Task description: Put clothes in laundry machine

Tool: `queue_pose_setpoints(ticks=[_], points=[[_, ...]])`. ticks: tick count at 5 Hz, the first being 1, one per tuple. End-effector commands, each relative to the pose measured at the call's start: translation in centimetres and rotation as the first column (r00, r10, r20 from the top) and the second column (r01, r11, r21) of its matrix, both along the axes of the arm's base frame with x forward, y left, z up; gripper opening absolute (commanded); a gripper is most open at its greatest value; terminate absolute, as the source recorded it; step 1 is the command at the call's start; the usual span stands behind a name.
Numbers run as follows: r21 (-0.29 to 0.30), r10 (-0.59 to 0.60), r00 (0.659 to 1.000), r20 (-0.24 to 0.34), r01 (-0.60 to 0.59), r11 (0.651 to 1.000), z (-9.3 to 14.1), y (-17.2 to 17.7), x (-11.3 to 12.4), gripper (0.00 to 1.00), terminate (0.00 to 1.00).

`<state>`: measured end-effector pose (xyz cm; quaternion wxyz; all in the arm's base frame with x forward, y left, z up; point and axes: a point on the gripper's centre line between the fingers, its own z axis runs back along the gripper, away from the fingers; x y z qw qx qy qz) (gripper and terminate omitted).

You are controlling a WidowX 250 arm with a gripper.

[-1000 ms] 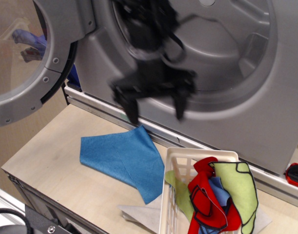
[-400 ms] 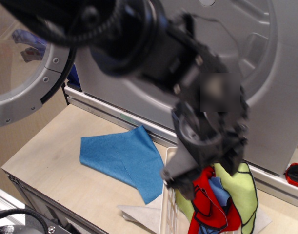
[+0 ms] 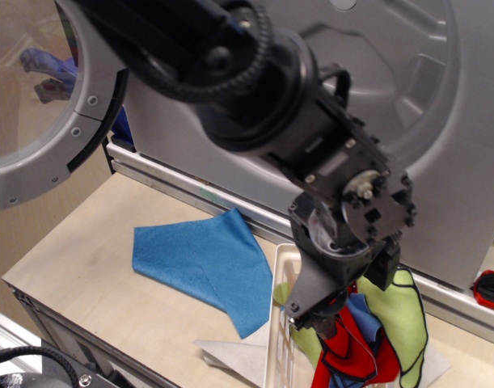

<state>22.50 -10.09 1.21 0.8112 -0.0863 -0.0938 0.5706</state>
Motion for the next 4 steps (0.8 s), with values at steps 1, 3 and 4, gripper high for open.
queue_pose_setpoints(ticks=[1, 3, 4], points=[[-0.051, 0.068, 0.998, -0.003, -0.068, 0.996, -0.9, -0.2, 1.5, 1.00, 0.00], [-0.078, 0.153, 0.988, -0.016, -0.154, 0.985, -3.5, 0.0, 1.0, 1.00, 0.00], [-0.075, 0.173, 0.985, -0.002, -0.173, 0.982, -3.9, 0.2, 1.0, 1.00, 0.00]])
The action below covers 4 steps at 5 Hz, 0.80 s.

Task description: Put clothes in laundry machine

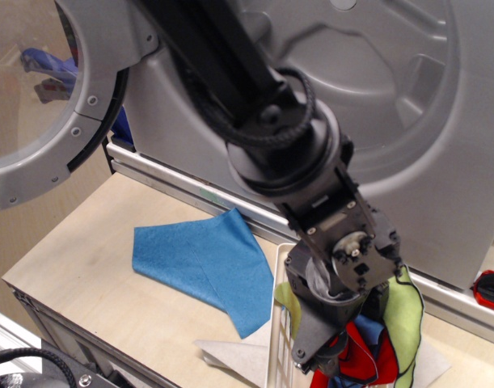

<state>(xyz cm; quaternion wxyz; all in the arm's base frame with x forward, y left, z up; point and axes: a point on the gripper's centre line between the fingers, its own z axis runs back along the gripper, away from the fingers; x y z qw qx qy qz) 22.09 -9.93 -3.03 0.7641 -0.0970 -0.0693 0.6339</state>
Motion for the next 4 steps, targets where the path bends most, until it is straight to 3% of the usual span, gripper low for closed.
queue_pose_setpoints(ticks=[1, 2, 4], points=[[-0.012, 0.029, 0.999, 0.023, -0.029, 0.999, -0.1, 0.2, 1.7, 1.00, 0.00], [-0.013, 0.012, 0.999, 0.031, -0.011, 1.000, -0.1, 0.1, 1.7, 0.00, 0.00], [-0.021, -0.069, 0.997, 0.028, 0.070, 0.997, 2.4, -0.2, 1.8, 0.00, 0.00]])
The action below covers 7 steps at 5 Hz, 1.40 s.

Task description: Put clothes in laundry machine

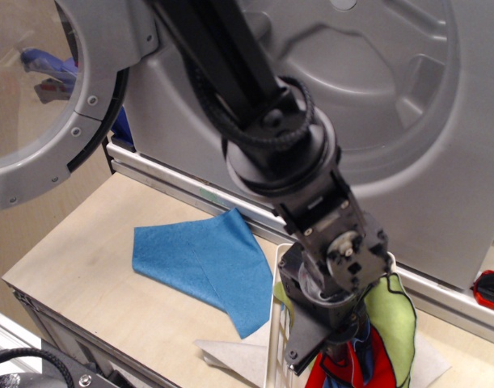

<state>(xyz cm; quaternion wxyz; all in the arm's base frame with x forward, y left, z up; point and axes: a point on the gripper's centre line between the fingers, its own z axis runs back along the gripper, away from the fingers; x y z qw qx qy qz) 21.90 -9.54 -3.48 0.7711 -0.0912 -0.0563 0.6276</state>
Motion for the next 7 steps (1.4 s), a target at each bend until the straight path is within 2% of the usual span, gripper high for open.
queue_pose_setpoints(ticks=[1, 3, 5, 6, 7], points=[[-0.041, -0.027, 0.999, 0.030, 0.028, 0.999, 5.0, -0.4, 1.4, 0.00, 0.00], [-0.074, -0.022, 1.000, -0.022, 0.021, 0.997, 9.1, 1.3, 1.2, 0.00, 0.00], [-0.121, -0.034, 0.999, 0.008, 0.035, 0.992, 12.5, 3.0, 0.9, 0.00, 0.00], [-0.085, -0.083, 0.996, 0.017, 0.084, 0.993, 13.4, 3.4, 1.2, 0.00, 0.00], [0.013, -0.215, 0.976, 0.030, 0.215, 0.976, 13.3, 3.7, 3.2, 0.00, 0.00]])
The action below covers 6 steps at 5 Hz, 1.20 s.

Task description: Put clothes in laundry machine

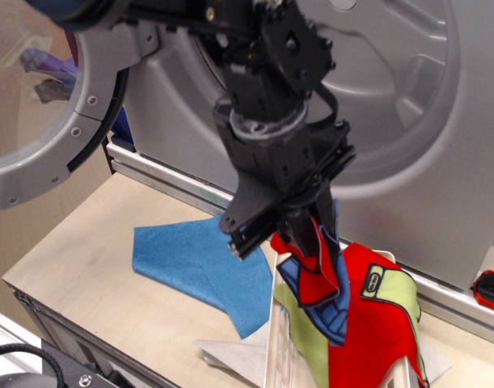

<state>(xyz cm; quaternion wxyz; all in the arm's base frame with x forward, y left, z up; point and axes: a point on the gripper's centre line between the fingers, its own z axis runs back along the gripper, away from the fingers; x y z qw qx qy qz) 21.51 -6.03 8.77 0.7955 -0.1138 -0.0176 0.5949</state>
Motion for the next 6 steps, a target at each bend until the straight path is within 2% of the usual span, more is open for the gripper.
queue_pose_setpoints(ticks=[1, 2, 3, 4, 5, 6], points=[[0.186, -0.243, 0.960, 0.140, 0.215, 0.959, 1.4, 0.5, 5.7, 0.00, 0.00], [0.267, -0.329, 0.924, 0.196, 0.272, 0.924, 2.0, 1.7, 6.7, 0.00, 0.00], [0.302, -0.385, 0.888, 0.252, 0.305, 0.903, 1.4, 3.2, 8.1, 0.00, 0.00], [0.305, -0.404, 0.863, 0.302, 0.314, 0.899, 1.2, 3.5, 10.2, 0.00, 0.00], [0.303, -0.381, 0.869, 0.317, 0.288, 0.909, 1.2, 3.8, 12.3, 0.00, 0.00], [0.311, -0.363, 0.860, 0.358, 0.256, 0.915, 1.5, 4.0, 14.2, 0.00, 0.00]])
